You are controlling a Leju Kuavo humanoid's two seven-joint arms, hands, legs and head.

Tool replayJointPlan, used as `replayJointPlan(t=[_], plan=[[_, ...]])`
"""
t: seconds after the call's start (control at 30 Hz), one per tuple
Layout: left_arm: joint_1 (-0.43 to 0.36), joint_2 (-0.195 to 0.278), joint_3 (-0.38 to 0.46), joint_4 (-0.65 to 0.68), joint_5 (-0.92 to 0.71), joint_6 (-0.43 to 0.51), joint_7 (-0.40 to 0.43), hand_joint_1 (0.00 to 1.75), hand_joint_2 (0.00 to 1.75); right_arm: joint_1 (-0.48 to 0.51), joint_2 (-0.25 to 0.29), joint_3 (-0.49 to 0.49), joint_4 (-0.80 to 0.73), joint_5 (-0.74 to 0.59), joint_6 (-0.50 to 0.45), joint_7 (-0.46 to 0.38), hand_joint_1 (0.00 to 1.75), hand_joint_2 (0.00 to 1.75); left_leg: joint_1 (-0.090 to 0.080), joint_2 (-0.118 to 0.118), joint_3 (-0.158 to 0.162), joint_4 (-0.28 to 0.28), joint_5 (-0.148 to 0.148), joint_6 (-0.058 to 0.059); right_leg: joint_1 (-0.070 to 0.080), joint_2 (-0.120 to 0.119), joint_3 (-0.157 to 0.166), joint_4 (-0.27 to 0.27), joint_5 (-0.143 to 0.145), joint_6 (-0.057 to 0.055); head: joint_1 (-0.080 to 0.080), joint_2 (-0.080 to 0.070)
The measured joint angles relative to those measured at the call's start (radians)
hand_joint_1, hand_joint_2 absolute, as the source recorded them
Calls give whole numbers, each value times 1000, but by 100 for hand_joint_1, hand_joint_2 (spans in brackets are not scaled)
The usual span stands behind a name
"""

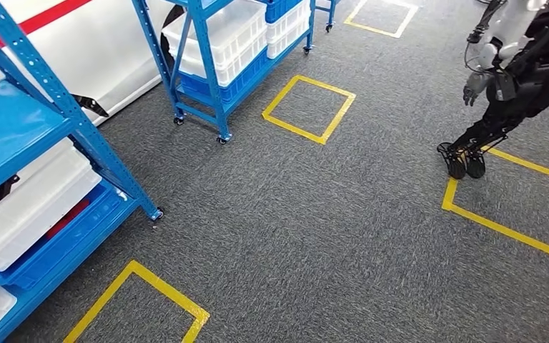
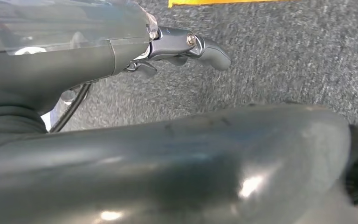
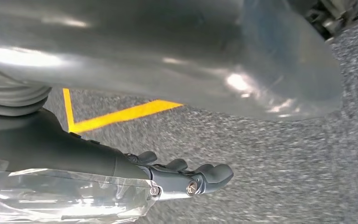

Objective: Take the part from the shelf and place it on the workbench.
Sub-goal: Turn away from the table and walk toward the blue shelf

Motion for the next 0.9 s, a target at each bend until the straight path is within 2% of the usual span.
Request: replayJointPlan(t=[0.07,0.1,0.13,0.2,0.23,0.3,0.33,0.37,0.4,0.43,0.47,0.5,0.57,0.6,0.63,0.7,0.73,0.8,0.83,0.87,0.9], plan=[[-4,0,0,0,-1,0,0,0,0,0,0,0,0,0,0,0,0,0,-8,48,69,-131,48,14,3,-23,9,0,-6,7,0,0],[-6,0,0,0,-1,0,1,0,0,-1,0,0,0,0,0,-1,0,0,-13,63,87,-166,57,21,5,-33,12,1,-9,12,0,0],[-8,0,0,0,-2,0,1,0,0,-2,1,0,0,0,0,-1,0,0,-17,68,90,-178,57,27,6,-43,15,0,-11,17,0,0],[-7,0,0,0,-2,0,2,0,0,-6,2,0,-1,0,1,-2,0,0,-16,42,90,-185,62,36,4,-55,21,-1,-15,28,0,0],[-6,0,1,0,-2,0,3,0,0,-7,2,0,-1,1,1,-2,0,0,-13,30,94,-191,66,41,3,-38,21,8,-23,33,0,0],[-10,-1,1,0,-2,-1,4,0,0,-7,2,0,-2,2,2,-2,0,0,-6,5,101,-201,75,51,-2,25,-8,79,-70,41,0,0],[-13,-1,1,0,-2,-1,4,0,0,-5,2,0,-1,3,2,-2,0,0,-6,-8,100,-202,76,55,-3,56,-40,144,-102,43,0,0],[-14,-2,1,0,-1,-2,4,0,0,-3,1,0,-1,4,3,-2,0,0,-6,-23,99,-201,77,56,-4,71,-75,211,-129,44,0,0],[-14,-2,1,0,0,-2,4,0,0,-2,1,0,-1,5,3,-2,0,0,-6,-38,98,-200,77,57,-4,77,-103,261,-141,45,0,0],[-13,-2,1,0,0,-2,5,0,0,0,1,0,-1,7,4,-2,0,0,-6,-55,98,-199,77,56,-5,80,-116,277,-132,46,0,0],[-12,-2,2,0,1,-2,6,0,0,1,0,0,-1,8,4,-2,0,0,-6,-71,99,-196,76,55,-7,82,-111,253,-103,47,0,0],[-11,-3,2,0,1,-2,6,0,0,1,0,0,-1,10,4,-2,0,0,-5,-88,99,-193,74,52,-9,92,-88,193,-60,47,0,0],[-12,-3,2,0,1,-2,7,0,0,1,0,0,-1,12,4,-2,0,0,-4,-116,96,-182,69,43,-15,137,-37,67,0,47,0,0],[-13,-3,2,0,1,-2,7,0,0,0,0,0,-1,12,4,-2,0,0,-3,-127,92,-177,67,37,-15,154,-22,31,12,46,0,0],[-13,-3,2,0,1,-2,7,0,0,-2,-1,0,0,12,4,-2,0,0,-3,-137,88,-175,67,31,-14,162,-18,20,11,45,0,0],[-11,-3,3,0,1,-3,7,0,0,-6,0,0,0,13,4,-2,0,0,0,-152,82,-177,68,17,-11,140,-17,15,14,35,0,0],[-10,-3,4,0,1,-3,7,0,0,-7,0,-1,0,14,4,-2,0,0,0,-139,78,-172,63,12,-11,128,-15,10,16,27,0,0],[-13,-2,6,0,1,-3,7,0,0,-8,1,-1,0,15,4,-2,0,0,-1,-80,49,-109,25,4,-13,100,-11,1,18,14,0,0],[-15,-3,6,0,1,-3,7,0,0,-7,0,-1,0,15,4,-2,0,0,-1,-47,19,-48,-7,0,-10,85,-10,0,17,10,0,0],[-17,-3,7,0,1,-3,7,0,0,-5,0,-1,0,15,5,-2,0,0,1,-30,-16,22,-40,-4,-8,68,-10,0,15,7,0,0],[-18,-3,7,0,1,-3,7,0,0,-4,-1,-1,0,15,5,-2,0,0,2,-22,-45,81,-62,-8,-6,51,-10,1,14,6,0,0]])
